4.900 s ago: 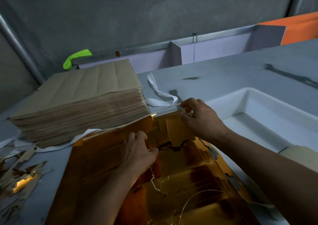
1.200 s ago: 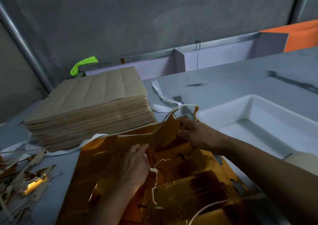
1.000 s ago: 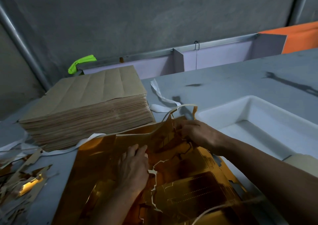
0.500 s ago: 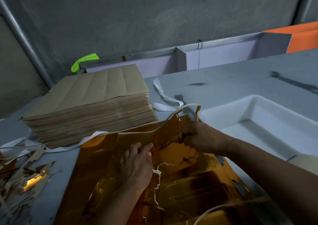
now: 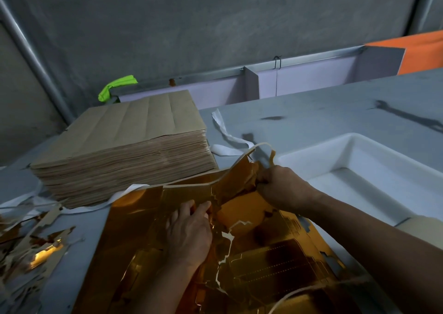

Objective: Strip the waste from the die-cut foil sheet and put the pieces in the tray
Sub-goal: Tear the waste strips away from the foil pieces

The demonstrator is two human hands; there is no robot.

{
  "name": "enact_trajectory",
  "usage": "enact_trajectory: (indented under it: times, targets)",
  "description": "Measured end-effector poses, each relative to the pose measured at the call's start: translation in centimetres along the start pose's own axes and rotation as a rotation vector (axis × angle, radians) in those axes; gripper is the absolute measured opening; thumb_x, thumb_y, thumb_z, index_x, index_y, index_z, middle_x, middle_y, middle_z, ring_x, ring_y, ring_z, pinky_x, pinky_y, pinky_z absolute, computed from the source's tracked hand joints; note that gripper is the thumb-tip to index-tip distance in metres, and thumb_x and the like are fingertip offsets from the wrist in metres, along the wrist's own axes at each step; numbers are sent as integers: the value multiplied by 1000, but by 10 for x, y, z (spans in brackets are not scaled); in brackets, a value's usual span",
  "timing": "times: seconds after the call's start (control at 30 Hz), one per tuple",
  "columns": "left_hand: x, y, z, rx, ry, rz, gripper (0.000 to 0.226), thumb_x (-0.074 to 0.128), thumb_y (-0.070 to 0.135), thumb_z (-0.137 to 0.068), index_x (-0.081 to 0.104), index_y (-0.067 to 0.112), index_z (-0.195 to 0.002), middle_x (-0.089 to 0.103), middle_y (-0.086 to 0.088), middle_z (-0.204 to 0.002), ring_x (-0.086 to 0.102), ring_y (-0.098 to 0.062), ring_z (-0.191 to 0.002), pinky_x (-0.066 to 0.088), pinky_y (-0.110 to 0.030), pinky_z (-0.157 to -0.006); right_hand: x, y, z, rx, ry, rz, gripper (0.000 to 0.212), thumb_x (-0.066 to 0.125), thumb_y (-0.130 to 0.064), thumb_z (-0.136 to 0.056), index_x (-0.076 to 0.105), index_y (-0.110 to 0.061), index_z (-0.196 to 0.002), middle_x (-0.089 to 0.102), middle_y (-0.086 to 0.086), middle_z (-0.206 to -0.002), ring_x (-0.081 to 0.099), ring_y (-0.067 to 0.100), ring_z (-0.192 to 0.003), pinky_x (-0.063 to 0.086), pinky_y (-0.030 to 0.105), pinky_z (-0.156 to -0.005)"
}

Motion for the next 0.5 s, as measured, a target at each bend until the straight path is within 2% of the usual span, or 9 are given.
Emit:
enact_trajectory:
  times: [0.13,0.23,0.33,0.4,0.5]
  targets:
    - [2,-2,-1,5,-2,-11,43,24,43,-103,29,48,-146,25,6,-156,24,-16,-144,21,-39,-116,1,3,0,27,13,-121,34,46,-27,-102,53,-22,-69,53,-4,-70,51,7,-61,36,16,-53]
    - [3,-2,-2,9,-2,-13,43,24,44,-103,29,48,-146,25,6,-156,24,-17,-143,21,-39,-116,2,2,1,44,20,-239,38,43,-41,-102,62,-18,-79,60,1,-75,56,12,-65,42,22,-58]
    - [3,-2,-3,7,5,-21,43,23,44,-103,29,48,-146,25,6,-156,24,-17,-144,21,-40,-117,1,1,0,67,80,-238,50,41,-57,-97,68,-16,-84,60,-2,-70,57,10,-63,40,21,-56]
    - [3,-3,-3,5,6,-25,44,23,44,-103,26,48,-147,25,6,-156,24,-17,-144,21,-40,-117,0,1,-1,79,135,-198,50,44,-56,-97,69,-15,-81,58,-3,-65,56,7,-58,38,19,-53]
    - [2,-2,-3,0,1,-23,46,24,43,-103,20,48,-149,24,6,-156,23,-16,-144,22,-40,-116,1,2,-2,62,194,-167,44,46,-44,-101,68,-10,-83,55,-1,-65,52,7,-55,35,17,-51]
Point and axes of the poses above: each hand's wrist, its own z-axis away from the middle knuckle, its own x-axis out of the palm, y = z × x, the point moved 5 cm from there along -z, towards the middle knuckle
